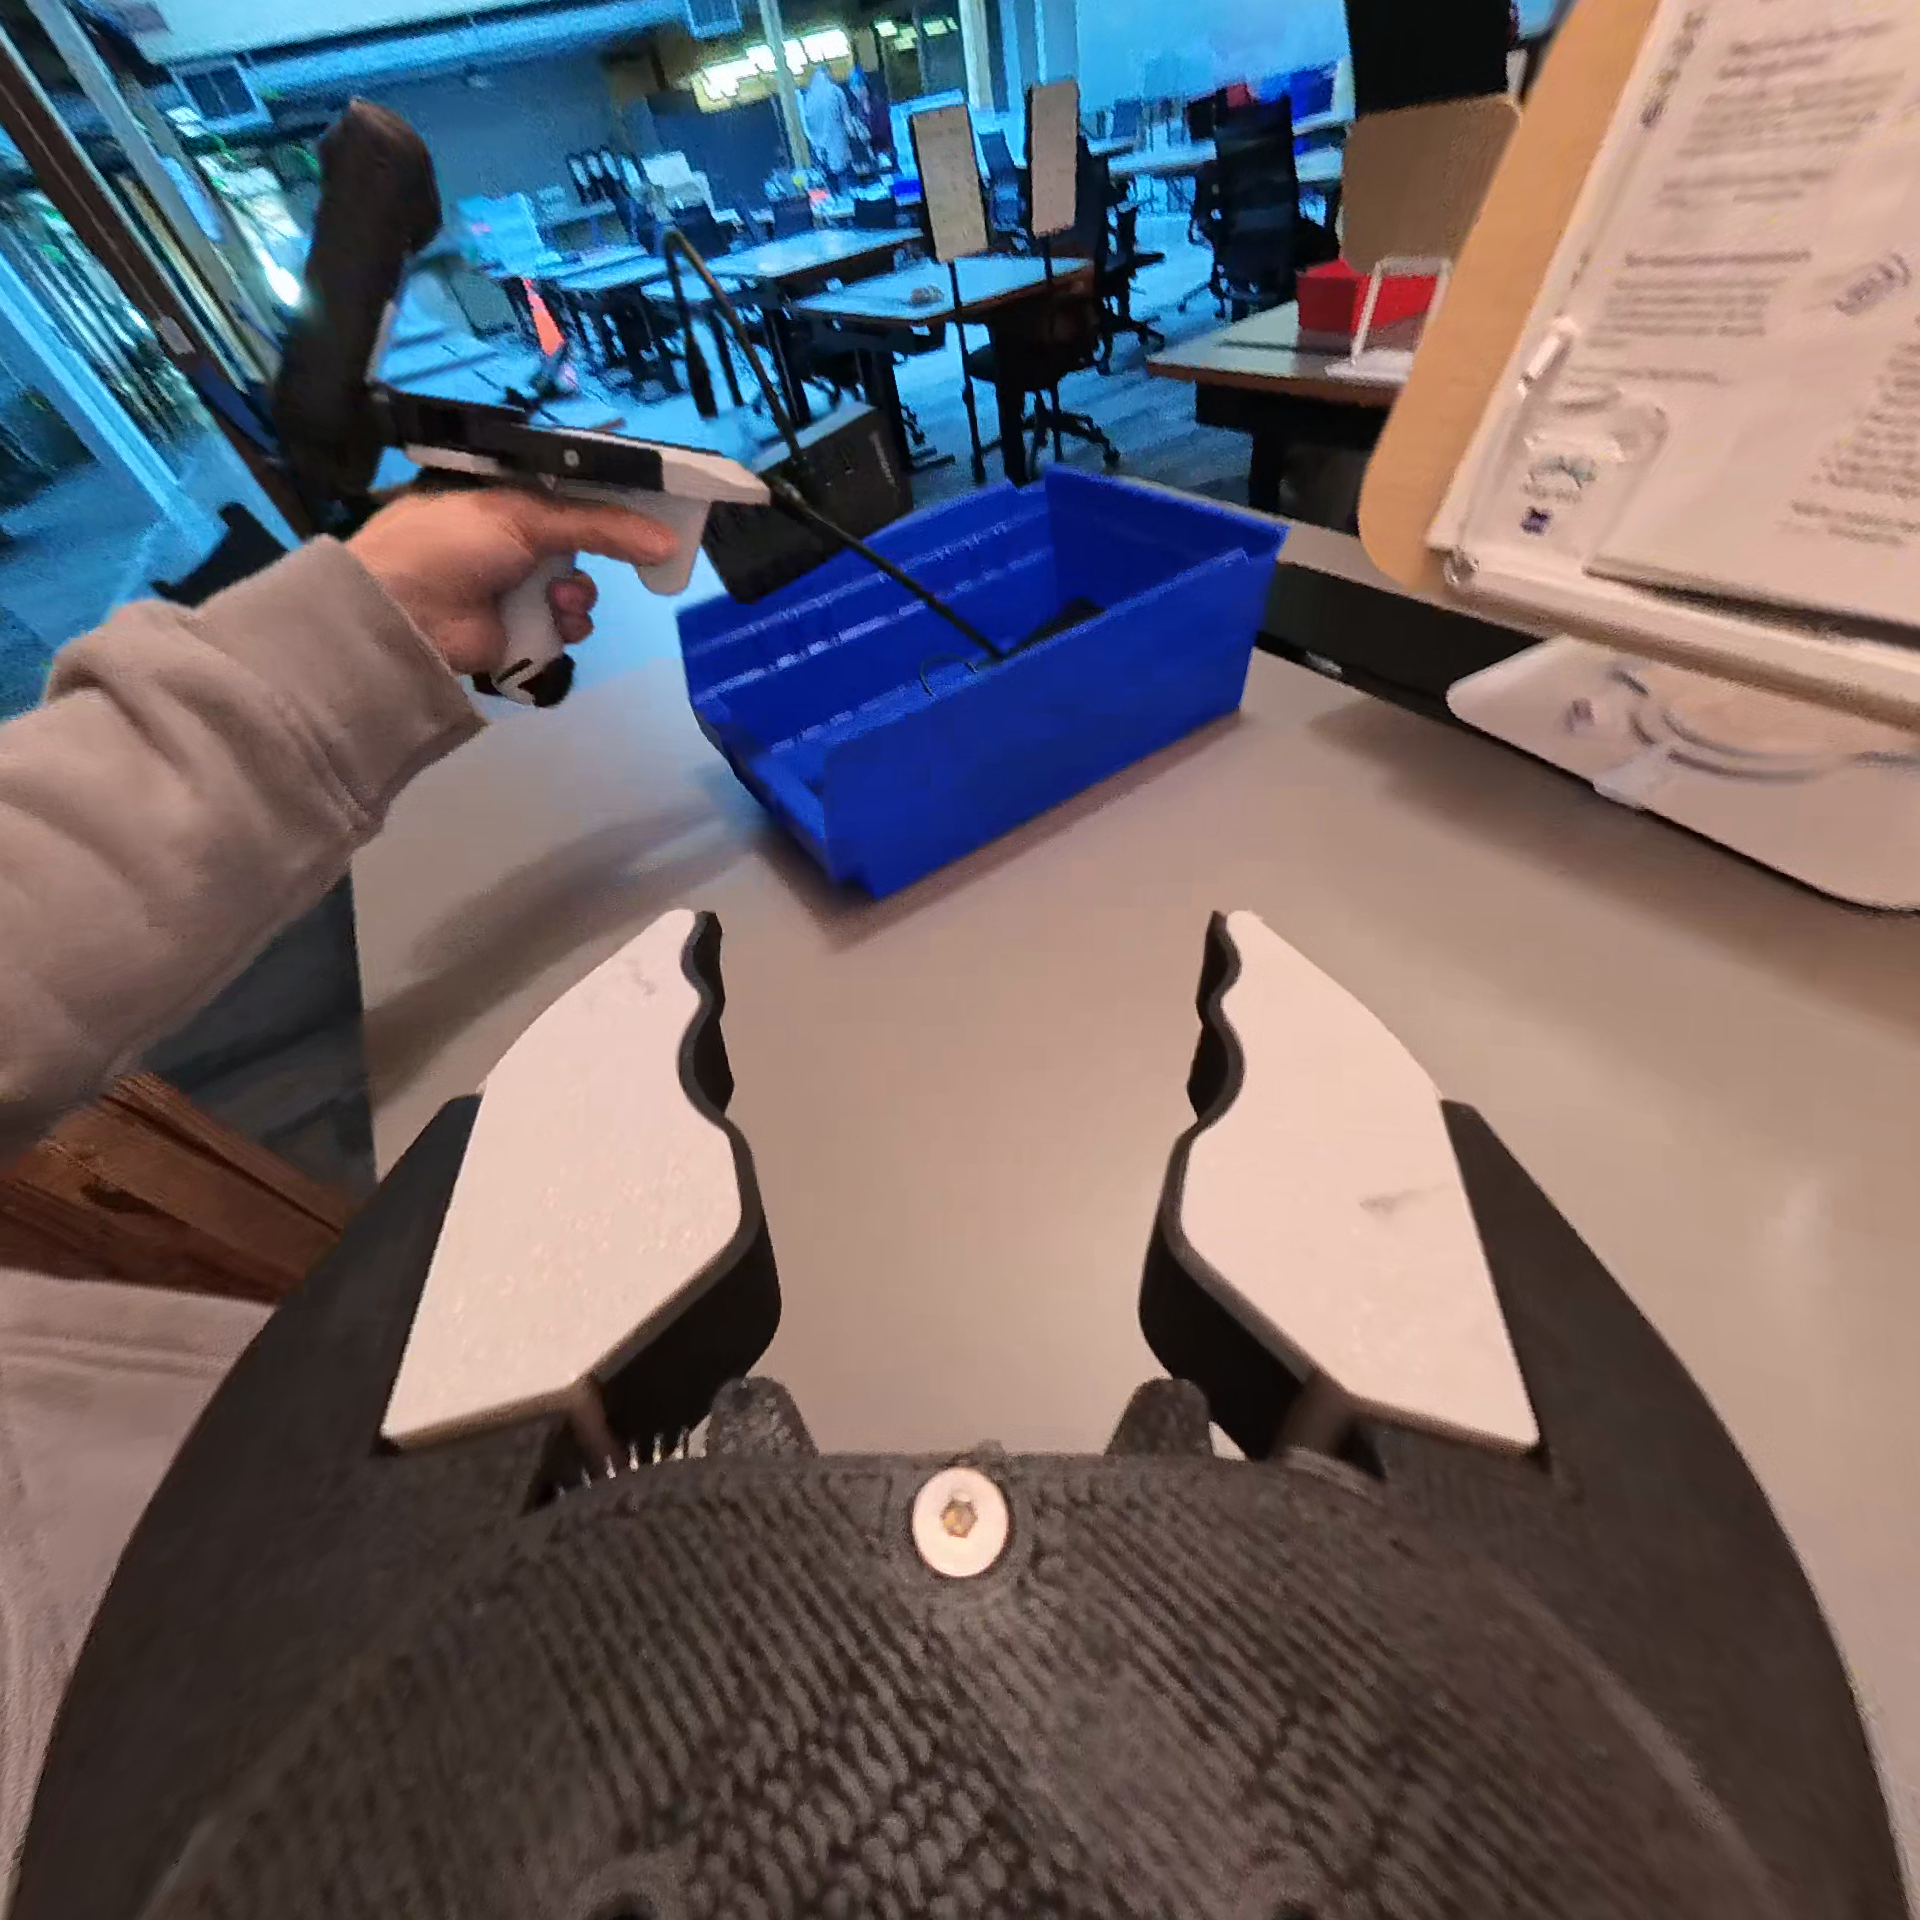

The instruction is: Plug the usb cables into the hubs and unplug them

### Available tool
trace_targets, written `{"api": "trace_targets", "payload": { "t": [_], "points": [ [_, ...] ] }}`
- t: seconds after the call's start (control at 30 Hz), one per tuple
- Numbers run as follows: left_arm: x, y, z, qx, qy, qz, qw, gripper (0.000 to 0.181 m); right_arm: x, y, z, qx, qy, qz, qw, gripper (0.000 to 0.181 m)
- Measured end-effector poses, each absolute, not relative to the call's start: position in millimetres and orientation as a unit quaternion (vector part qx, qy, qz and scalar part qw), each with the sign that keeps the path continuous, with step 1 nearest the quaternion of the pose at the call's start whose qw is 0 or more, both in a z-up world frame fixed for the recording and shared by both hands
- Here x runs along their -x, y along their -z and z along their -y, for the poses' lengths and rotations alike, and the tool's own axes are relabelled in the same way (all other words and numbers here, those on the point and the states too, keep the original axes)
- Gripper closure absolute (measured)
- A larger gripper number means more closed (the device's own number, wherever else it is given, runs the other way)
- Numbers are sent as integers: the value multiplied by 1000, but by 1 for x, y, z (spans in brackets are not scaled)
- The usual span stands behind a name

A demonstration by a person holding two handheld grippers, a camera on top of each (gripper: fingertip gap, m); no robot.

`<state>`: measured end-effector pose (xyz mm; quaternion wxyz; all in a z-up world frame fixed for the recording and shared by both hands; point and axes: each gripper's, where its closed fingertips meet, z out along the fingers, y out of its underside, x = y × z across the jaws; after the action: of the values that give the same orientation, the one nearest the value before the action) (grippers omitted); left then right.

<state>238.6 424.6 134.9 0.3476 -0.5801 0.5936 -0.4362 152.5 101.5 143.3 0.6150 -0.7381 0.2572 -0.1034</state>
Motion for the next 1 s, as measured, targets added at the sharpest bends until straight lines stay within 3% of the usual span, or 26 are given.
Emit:
{"api": "trace_targets", "payload": {
  "t": [0.17,0.3,0.47,0.57,0.63,0.8,1.0],
  "points": [
    [-220,-219,-346,417,526,-620,407,156,-183,-191,-135,676,49,-279,680,88],
    [-199,-246,-257,275,601,-629,408,155,-215,-240,-154,587,-74,-309,745,90],
    [-193,-224,-196,170,519,-676,495,155,-230,-260,-139,572,-29,-309,759,103],
    [-188,-204,-170,145,523,-691,478,156,-234,-239,-133,589,-30,-319,742,106],
    [-186,-194,-157,144,543,-691,455,156,-237,-212,-131,609,-51,-336,717,93],
    [-185,-176,-143,149,573,-684,427,156,-219,-198,-124,547,-173,-326,752,122],
    [-182,-156,-143,156,586,-693,390,155,-214,-179,-127,583,-179,-286,739,122]
  ]
}}
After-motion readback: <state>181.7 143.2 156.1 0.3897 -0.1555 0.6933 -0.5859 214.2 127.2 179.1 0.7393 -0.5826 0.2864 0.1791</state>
